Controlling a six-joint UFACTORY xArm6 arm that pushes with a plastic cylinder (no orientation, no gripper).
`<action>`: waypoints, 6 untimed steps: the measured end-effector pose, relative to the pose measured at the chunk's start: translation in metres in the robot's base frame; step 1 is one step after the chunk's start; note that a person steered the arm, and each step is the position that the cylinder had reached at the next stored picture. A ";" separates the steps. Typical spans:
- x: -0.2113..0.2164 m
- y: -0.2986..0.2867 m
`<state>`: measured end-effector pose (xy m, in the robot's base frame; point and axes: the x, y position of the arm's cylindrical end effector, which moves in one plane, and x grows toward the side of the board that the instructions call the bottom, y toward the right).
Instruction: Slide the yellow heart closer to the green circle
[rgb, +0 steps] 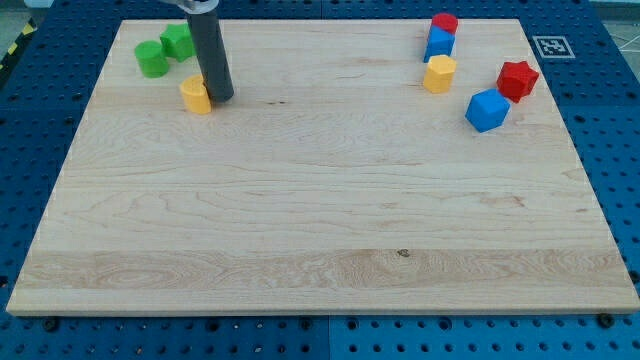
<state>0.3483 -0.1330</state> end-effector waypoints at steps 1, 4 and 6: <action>0.002 0.004; 0.038 -0.008; 0.006 -0.013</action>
